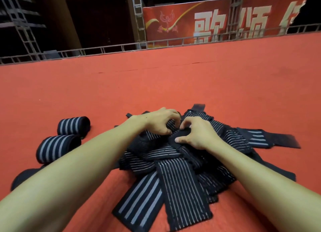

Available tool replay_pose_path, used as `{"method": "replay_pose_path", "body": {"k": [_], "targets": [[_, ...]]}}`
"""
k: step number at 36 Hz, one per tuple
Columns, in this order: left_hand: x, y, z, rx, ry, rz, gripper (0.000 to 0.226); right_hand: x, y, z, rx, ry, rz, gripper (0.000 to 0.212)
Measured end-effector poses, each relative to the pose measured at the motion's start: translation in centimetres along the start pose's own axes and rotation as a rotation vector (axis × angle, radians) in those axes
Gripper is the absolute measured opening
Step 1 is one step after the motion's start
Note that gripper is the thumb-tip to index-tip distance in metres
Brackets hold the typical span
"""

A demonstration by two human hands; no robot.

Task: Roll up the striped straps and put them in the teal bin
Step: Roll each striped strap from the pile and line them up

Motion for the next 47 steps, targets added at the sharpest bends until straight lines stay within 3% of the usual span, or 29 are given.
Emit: {"method": "replay_pose_path", "body": {"k": [6,14,23,29,36,41,47], "targets": [[-1.1,-0.4,-1.0,0.015,0.084,0.017,0.028,-0.3,-0.1,-0.9,-0.039,0.157,-0.002,0.028],[-2.2,-2.8,-3.7,0.019,0.027,0.021,0.033,-0.6,-0.6,-4.4,0.025,0.241,-0.163,0.035],[-5.4,-6.2,-5.8,0.068,-0.011,0.0,0.048,-0.6,-3.6,-8.9,0.115,0.043,-0.27,0.035],[-8.4,-9.6,-6.3,0.096,-0.058,0.015,0.062,-0.3,-7.2,-10.7,0.087,-0.008,-0.309,0.054],[-8.0,-11.9,-5.7,0.112,-0.052,-0.002,0.068,0.4,-8.8,-11.0,0.111,-0.038,-0.384,0.049],[-7.0,-13.0,-5.7,0.119,-0.103,-0.036,0.066,1.1,-9.1,-10.7,0.205,-0.103,-0.399,0.025],[-6.8,-16.0,-5.6,0.085,-0.154,-0.039,0.064,2.8,-10.4,-11.0,0.201,-0.055,-0.472,0.036]]}}
Point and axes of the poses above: each hand's wrist, its own y-axis towards the middle knuckle, its own z-axis out of the palm, x = y × z, the point moved 5 cm from there along y, towards the middle knuckle, and after that the axes turned 9 degrees about x, right-handed, at the moved point
